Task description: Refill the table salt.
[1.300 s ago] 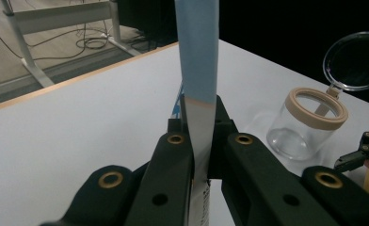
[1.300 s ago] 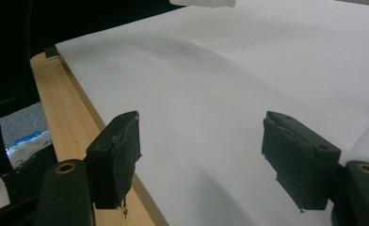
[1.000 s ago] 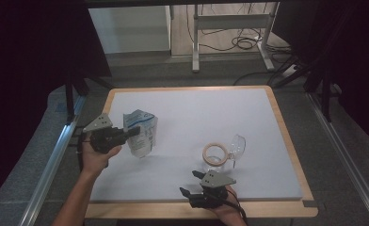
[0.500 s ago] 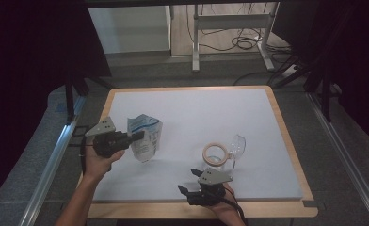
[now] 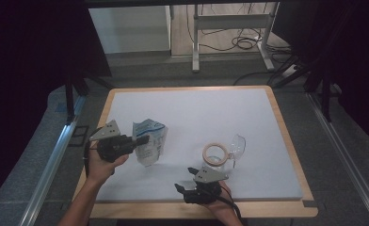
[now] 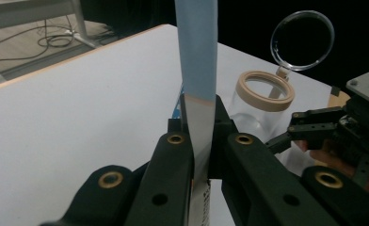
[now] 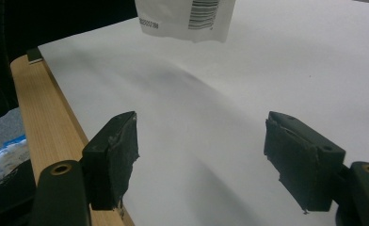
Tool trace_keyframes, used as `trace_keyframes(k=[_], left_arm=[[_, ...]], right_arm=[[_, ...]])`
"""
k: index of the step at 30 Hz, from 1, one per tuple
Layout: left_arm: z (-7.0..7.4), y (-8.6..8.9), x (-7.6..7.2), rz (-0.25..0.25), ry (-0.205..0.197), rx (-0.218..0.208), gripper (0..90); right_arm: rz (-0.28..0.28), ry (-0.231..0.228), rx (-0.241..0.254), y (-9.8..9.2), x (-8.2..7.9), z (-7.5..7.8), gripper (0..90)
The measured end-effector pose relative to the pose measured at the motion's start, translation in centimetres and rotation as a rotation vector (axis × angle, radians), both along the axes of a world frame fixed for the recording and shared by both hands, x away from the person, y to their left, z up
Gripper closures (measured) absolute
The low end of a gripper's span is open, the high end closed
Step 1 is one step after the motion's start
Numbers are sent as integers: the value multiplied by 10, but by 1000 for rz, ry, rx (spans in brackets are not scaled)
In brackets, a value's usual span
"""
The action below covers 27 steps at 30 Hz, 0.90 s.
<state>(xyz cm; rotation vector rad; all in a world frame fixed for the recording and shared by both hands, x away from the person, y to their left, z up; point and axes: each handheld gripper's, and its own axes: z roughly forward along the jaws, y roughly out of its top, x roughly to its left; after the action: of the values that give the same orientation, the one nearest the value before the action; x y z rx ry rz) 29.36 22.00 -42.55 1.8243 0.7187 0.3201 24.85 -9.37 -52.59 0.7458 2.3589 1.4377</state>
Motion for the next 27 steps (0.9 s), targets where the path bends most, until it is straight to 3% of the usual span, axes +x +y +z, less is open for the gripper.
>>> trace_keyframes(k=[27], left_arm=[[5,-35,-8,-112,2,-27,900]], right_arm=[[-69,-40,-35,10,-2,-2,277]])
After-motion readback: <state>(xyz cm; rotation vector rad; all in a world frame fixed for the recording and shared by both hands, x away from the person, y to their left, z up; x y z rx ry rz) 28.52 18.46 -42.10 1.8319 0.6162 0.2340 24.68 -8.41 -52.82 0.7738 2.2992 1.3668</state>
